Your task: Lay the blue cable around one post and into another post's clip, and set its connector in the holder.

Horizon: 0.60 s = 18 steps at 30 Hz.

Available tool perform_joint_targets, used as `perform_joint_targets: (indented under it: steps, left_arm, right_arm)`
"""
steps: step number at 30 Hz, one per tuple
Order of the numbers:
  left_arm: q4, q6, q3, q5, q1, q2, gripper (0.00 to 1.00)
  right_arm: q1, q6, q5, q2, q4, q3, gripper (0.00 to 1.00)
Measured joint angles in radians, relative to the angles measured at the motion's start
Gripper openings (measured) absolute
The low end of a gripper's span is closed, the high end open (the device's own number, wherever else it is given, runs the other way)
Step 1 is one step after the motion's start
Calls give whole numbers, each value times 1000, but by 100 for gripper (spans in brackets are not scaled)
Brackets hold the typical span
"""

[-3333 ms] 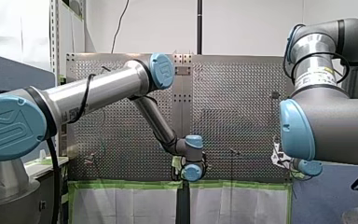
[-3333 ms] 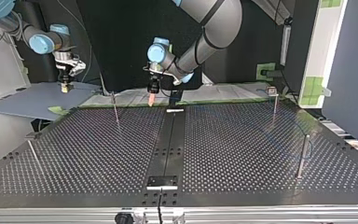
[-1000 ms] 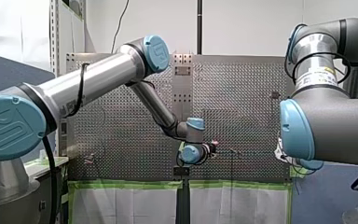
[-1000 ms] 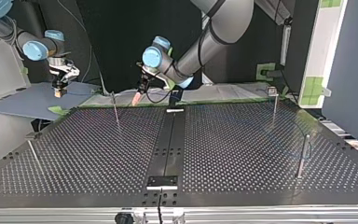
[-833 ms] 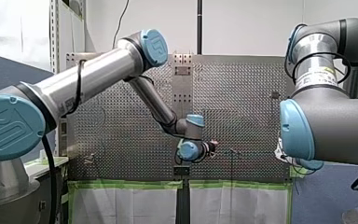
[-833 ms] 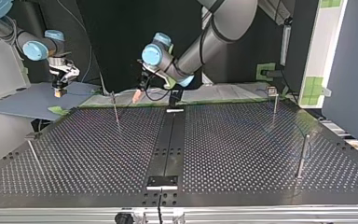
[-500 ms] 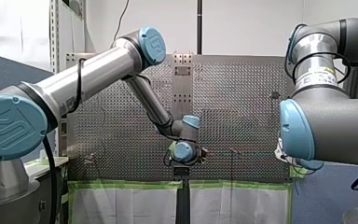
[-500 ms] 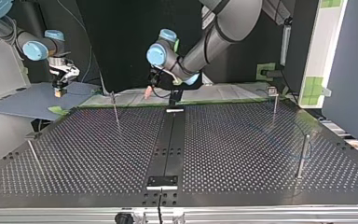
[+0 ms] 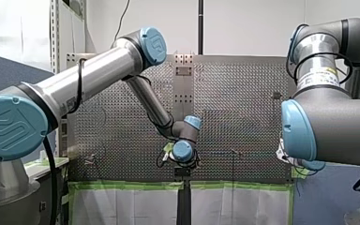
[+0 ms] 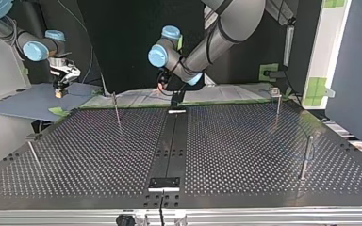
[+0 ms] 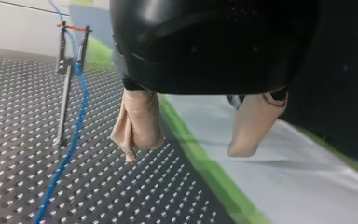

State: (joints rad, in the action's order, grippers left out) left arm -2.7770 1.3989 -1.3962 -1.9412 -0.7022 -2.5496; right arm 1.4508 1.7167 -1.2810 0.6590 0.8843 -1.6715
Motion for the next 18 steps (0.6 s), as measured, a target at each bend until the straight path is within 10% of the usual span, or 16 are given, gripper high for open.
perform_joint_targets:
  steps: [18]
  left_arm:
    - [122,104,-153,167,-4,148,100]
  right_arm:
    - [0,0,1,0,-2,0,0]
